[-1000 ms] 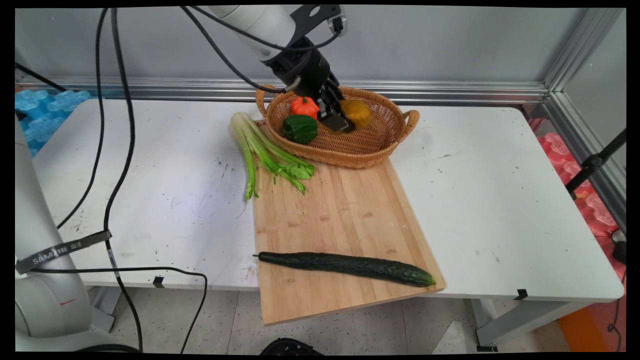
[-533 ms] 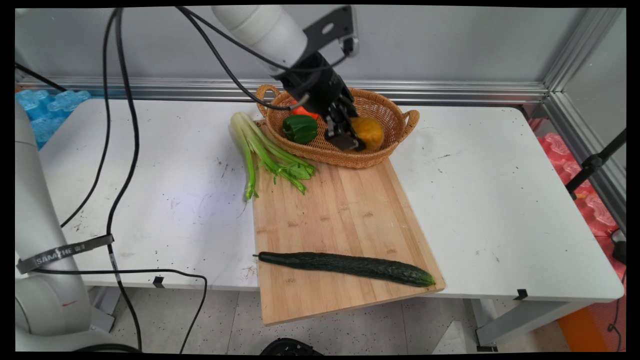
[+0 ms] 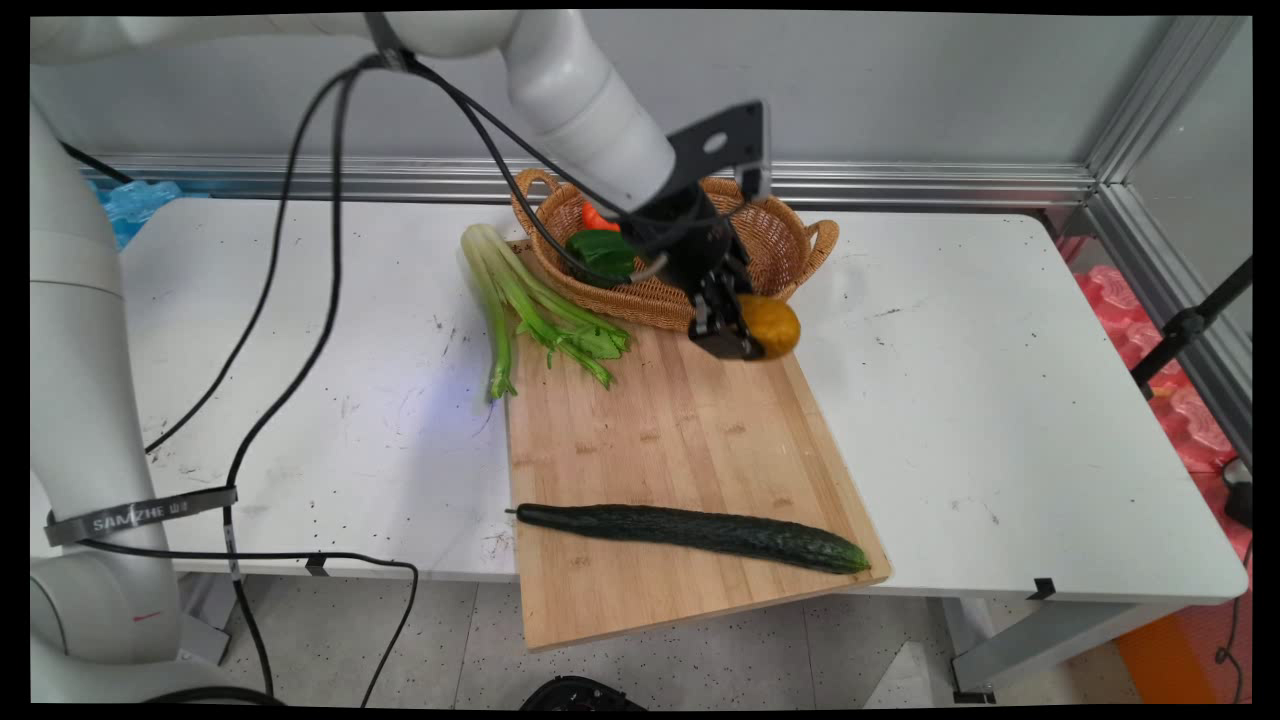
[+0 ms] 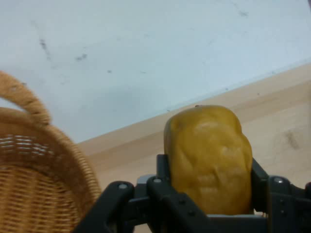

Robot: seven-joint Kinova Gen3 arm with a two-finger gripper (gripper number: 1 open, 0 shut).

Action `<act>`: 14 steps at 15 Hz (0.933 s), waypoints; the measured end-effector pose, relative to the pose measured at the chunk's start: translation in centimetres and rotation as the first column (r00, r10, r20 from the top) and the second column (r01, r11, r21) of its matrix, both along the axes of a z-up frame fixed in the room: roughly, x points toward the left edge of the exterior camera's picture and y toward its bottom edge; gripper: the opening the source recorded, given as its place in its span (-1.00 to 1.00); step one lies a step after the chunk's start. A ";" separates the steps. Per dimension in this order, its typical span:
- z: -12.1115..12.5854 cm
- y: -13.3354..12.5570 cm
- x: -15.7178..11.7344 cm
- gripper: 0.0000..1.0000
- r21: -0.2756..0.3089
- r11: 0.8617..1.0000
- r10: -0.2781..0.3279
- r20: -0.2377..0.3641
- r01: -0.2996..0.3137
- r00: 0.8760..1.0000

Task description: Place the picked object on the cutting board

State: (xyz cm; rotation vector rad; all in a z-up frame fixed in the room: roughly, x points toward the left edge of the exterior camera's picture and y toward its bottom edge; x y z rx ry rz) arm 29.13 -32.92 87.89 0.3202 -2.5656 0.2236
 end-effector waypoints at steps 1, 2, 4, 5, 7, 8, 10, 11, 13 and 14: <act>-0.7 -0.2 -0.4 -1.00 0.007 1.000 -0.007 0.005 0.007 1.000; -1.6 -0.3 -0.8 -1.00 0.014 1.000 -0.014 0.012 0.014 1.000; -3.3 -0.6 -1.4 -1.00 0.031 0.999 -0.026 0.024 0.025 0.999; -3.8 -0.6 -1.5 -1.00 0.036 0.999 -0.029 0.028 0.028 0.999; -5.3 -0.8 -2.0 -1.00 0.053 0.998 -0.039 0.040 0.037 0.998; -6.0 -0.9 -2.2 -1.00 0.061 0.997 -0.043 0.046 0.040 0.998; -7.2 -1.0 -2.6 -1.00 0.075 0.996 -0.049 0.056 0.045 0.997; -7.6 -1.0 -2.7 -1.00 0.078 0.996 -0.050 0.058 0.046 0.997; -8.5 -1.1 -2.9 -1.00 0.087 0.995 -0.053 0.065 0.047 0.996; -8.9 -1.2 -3.0 -1.00 0.090 0.995 -0.054 0.067 0.048 0.996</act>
